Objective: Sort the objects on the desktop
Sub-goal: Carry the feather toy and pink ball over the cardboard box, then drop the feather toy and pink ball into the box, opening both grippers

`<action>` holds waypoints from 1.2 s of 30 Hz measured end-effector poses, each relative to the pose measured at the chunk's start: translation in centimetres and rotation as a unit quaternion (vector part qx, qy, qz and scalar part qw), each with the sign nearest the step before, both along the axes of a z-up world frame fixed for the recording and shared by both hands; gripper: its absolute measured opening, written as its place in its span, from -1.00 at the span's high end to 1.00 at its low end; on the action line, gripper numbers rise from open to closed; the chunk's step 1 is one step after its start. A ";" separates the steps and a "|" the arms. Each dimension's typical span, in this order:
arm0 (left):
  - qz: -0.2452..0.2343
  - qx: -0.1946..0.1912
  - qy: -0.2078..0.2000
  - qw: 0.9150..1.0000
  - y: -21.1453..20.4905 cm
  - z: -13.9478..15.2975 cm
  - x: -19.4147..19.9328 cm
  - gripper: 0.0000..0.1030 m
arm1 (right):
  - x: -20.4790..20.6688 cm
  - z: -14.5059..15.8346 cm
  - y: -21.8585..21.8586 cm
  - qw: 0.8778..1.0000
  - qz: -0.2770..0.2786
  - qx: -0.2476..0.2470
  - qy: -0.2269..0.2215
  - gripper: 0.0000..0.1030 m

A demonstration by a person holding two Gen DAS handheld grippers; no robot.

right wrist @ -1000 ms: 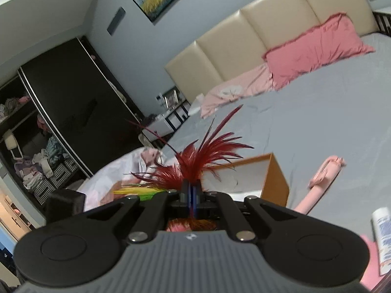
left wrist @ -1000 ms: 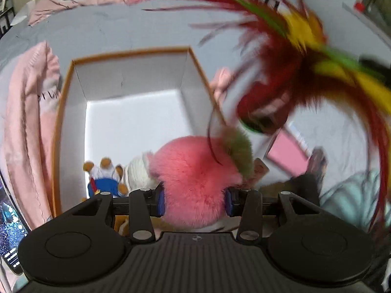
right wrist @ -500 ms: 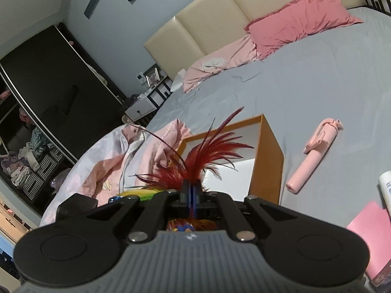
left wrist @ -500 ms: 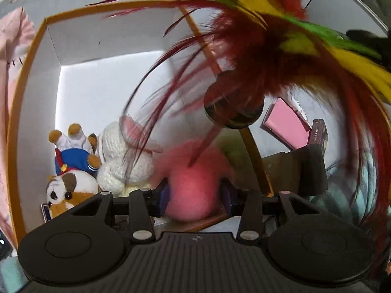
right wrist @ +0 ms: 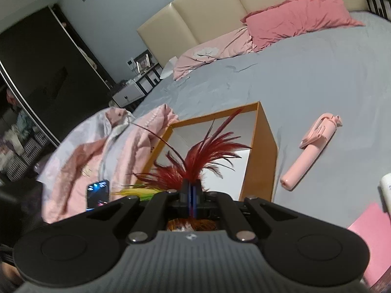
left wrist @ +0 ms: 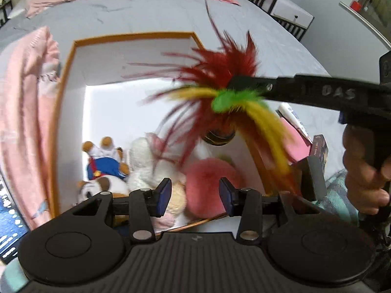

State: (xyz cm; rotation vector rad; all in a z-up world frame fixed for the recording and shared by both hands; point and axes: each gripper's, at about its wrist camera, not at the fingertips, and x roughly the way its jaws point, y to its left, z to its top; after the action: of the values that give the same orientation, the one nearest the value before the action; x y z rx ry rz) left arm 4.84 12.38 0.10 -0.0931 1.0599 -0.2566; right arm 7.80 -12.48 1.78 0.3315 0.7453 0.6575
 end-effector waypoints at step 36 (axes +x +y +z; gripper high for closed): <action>-0.035 0.014 -0.091 0.995 -6.3 2.7 -1.5 0.04 | -3.3 2.2 -6.9 0.991 -0.049 -0.113 -0.046 0.88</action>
State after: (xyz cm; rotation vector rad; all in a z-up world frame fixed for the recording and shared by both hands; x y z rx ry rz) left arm 3.37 6.12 2.83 -0.0061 0.8868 -0.3075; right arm 4.48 -19.42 4.02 0.1284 0.7028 0.4869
